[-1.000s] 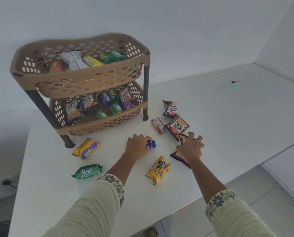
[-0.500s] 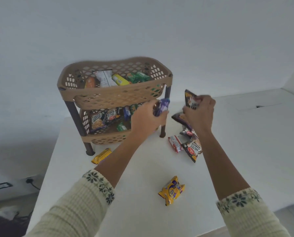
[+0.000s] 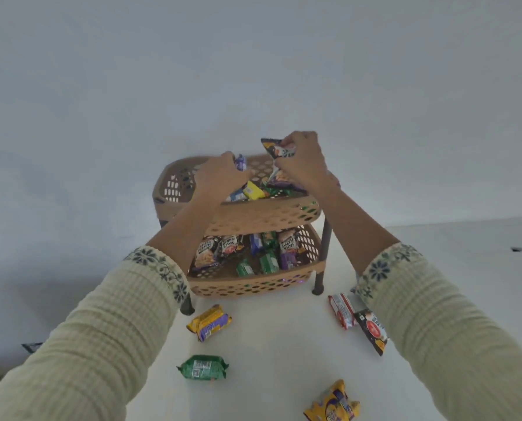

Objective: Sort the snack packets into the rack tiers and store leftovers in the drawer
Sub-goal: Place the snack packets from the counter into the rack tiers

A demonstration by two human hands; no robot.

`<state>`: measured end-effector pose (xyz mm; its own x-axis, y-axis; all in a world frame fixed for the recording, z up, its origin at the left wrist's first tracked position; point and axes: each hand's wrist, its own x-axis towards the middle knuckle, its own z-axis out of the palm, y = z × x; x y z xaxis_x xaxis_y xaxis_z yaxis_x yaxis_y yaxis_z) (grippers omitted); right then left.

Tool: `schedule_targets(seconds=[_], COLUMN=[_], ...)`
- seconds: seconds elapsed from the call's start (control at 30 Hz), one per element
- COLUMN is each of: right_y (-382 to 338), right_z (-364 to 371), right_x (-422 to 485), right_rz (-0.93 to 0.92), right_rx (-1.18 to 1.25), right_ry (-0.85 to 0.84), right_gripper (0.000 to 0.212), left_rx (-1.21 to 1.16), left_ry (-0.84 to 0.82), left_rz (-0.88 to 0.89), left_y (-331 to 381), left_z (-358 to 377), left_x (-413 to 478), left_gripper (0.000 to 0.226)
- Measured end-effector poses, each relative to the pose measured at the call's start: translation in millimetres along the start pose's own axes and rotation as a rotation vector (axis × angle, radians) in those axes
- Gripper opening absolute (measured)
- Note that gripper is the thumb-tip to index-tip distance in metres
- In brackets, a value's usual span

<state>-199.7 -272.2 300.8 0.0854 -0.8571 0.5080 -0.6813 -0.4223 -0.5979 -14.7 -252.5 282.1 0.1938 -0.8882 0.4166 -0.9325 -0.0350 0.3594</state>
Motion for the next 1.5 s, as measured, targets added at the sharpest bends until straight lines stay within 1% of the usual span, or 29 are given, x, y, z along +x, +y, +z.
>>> schedule_targets(seconds=[0.1, 0.17, 0.27, 0.37, 0.43, 0.5, 0.53, 0.6, 0.67, 0.73, 0.8, 0.9, 0.97, 1.0, 1.07, 1.13, 1.23, 1.27, 1.33, 1.43, 1.5], right_y=[1.1, 2.8, 6.6, 11.9, 14.6, 14.7, 14.6, 15.3, 16.6, 19.1, 21.6, 22.4, 25.0, 28.1, 36.7, 49.1, 68.9, 75.0, 88.8, 105.5, 114.2], right_z=[21.9, 35.4, 49.9, 57.2, 59.0, 57.2, 55.6, 51.9, 47.6, 43.4, 39.9, 34.9, 33.4, 33.3, 32.3, 33.8, 43.1, 46.6, 54.5, 67.3, 75.1], right_x=[9.9, 12.2, 13.4, 11.8, 12.3, 12.8, 13.1, 13.9, 12.0, 7.4, 0.5, -13.5, -26.3, -34.4, -54.6, -78.9, -122.0, -135.9, -164.3, -205.9, -228.4], right_rz=[0.018, 0.022, 0.050, 0.063, 0.065, 0.091, 0.106, 0.119, 0.122, 0.105, 0.081, 0.038, 0.012, -0.004, -0.056, -0.108, -0.129, -0.128, -0.105, 0.041, 0.212], right_rx=[-0.019, -0.045, -0.092, -0.171, -0.233, -0.280, -0.302, -0.316, -0.281, -0.239, -0.159, -0.006, 0.050, 0.055, -0.023, -0.079, -0.059, -0.069, -0.106, -0.198, -0.311], right_ry=[-0.065, -0.100, -0.175, -0.267, -0.321, -0.385, -0.402, -0.374, -0.298, -0.208, -0.113, 0.015, 0.102, 0.159, 0.312, 0.437, 0.499, 0.499, 0.465, 0.302, 0.090], right_gripper=[0.036, 0.034, 0.033, 0.032, 0.029, 0.032, 0.036, 0.042, 0.041, 0.034, 0.029, 0.025, 0.029, 0.032, 0.040, 0.047, 0.057, 0.059, 0.057, 0.051, 0.046], left_rx=[0.057, 0.095, 0.146, 0.154, 0.174, 0.188, 0.189, 0.169, 0.132, 0.091, 0.036, -0.109, -0.225, -0.282, -0.353, -0.383, -0.352, -0.322, -0.254, -0.194, -0.168], left_ry=[-0.071, -0.129, -0.230, -0.298, -0.367, -0.412, -0.409, -0.356, -0.250, -0.127, -0.013, 0.176, 0.300, 0.374, 0.491, 0.539, 0.490, 0.455, 0.332, 0.104, -0.046], left_rz=[-0.039, -0.050, -0.077, -0.049, -0.049, -0.075, -0.076, -0.051, -0.063, -0.072, -0.028, 0.102, 0.265, 0.347, 0.453, 0.515, 0.584, 0.591, 0.572, 0.496, 0.410], left_y=[-18.1, -24.0, -23.8, -17.9, -11.8, -7.8, -7.4, -8.4, -10.1, -8.1, -4.8, 3.0, 7.6, 8.7, 8.0, 3.7, -5.7, -9.7, -20.4, -42.5, -59.8], left_z=[11.5, 20.7, 32.2, 42.6, 44.0, 43.0, 42.7, 40.9, 37.5, 32.1, 26.4, 17.7, 15.8, 17.8, 26.3, 42.1, 73.3, 84.4, 106.6, 133.6, 143.7], left_x=[11.7, 16.0, 18.6, 21.9, 22.6, 22.2, 22.3, 20.2, 16.3, 9.6, 0.2, -17.6, -33.7, -43.5, -64.6, -87.2, -123.7, -135.6, -161.5, -201.4, -222.8], left_gripper=[0.049, 0.049, 0.053, 0.051, 0.058, 0.060, 0.058, 0.046, 0.032, 0.029, 0.030, 0.027, 0.025, 0.024, 0.022, 0.021, 0.025, 0.027, 0.028, 0.027, 0.026])
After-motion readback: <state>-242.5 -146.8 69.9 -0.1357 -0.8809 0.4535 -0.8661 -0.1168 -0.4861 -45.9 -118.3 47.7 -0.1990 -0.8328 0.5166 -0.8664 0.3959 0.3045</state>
